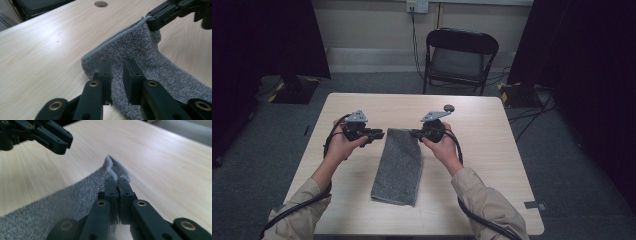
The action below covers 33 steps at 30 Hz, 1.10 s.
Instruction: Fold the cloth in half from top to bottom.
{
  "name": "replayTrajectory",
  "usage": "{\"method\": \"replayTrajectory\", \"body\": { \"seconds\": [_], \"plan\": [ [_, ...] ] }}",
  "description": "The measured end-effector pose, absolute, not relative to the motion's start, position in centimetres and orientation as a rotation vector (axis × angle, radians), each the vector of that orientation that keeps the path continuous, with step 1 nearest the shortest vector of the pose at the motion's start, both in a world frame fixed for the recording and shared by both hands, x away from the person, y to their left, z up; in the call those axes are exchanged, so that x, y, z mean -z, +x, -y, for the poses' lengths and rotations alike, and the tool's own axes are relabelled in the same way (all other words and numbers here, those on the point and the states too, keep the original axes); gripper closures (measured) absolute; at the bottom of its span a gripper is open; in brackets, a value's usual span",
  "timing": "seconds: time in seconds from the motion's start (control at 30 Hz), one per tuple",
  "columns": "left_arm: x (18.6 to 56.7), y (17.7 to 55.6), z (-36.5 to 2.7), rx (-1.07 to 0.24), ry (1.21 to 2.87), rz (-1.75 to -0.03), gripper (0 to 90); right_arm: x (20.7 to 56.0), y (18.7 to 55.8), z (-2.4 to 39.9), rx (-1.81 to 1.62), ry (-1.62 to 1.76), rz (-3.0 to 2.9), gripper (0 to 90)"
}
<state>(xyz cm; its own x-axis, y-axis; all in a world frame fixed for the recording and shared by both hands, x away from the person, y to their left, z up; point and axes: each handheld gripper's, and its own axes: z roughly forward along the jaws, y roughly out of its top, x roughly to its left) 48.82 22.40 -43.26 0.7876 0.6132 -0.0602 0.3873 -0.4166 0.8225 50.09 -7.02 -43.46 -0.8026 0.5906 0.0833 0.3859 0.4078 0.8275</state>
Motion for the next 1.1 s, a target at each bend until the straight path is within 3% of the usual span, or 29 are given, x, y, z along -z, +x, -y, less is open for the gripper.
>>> {"method": "replayTrajectory", "body": {
  "seconds": [0.13, 0.27, 0.47, 0.57, 0.67, 0.8, 0.83, 0.93, 1.0, 1.07, 1.1],
  "plan": [
    [44.5, 49.4, -22.3, -0.323, 2.058, -0.798, 61.3, 44.6, 50.2, 7.4, -1.317, 0.899, -2.449, 88.1],
    [46.1, 50.9, -21.7, -0.32, 2.069, -0.85, 55.8, 45.8, 51.0, 8.0, -1.309, 0.955, -2.446, 88.0],
    [48.8, 51.9, -19.9, -0.228, 2.122, -0.895, 59.9, 47.5, 52.0, 8.3, -1.305, 1.014, -2.457, 87.8],
    [49.3, 51.4, -19.9, -0.218, 2.149, -0.893, 70.6, 48.0, 52.0, 8.3, -1.304, 1.012, -2.467, 87.8],
    [49.1, 50.3, -20.1, -0.194, 2.188, -0.858, 79.5, 48.1, 51.5, 8.3, -1.297, 1.006, -2.478, 87.8],
    [49.0, 47.1, -20.5, -0.154, 2.196, -0.832, 82.2, 48.0, 49.9, 8.3, -1.305, 0.98, -2.5, 87.9],
    [48.8, 46.3, -20.9, -0.167, 2.172, -0.845, 80.6, 48.1, 49.3, 8.2, -1.303, 0.969, -2.511, 87.9],
    [48.2, 45.8, -21.8, -0.265, 2.12, -0.88, 61.6, 48.3, 47.9, 7.6, -1.263, 0.93, -2.541, 87.9],
    [47.8, 46.2, -22.1, -0.3, 2.095, -0.905, 53.8, 48.5, 47.6, 7.3, -1.255, 0.923, -2.55, 87.8],
    [47.8, 47.1, -22.0, -0.335, 2.092, -0.919, 47.6, 48.6, 47.5, 7.1, -1.252, 0.927, -2.554, 87.8],
    [47.9, 47.4, -21.9, -0.321, 2.079, -0.916, 48.9, 48.6, 47.6, 7.1, -1.253, 0.926, -2.557, 87.8]
  ]
}}
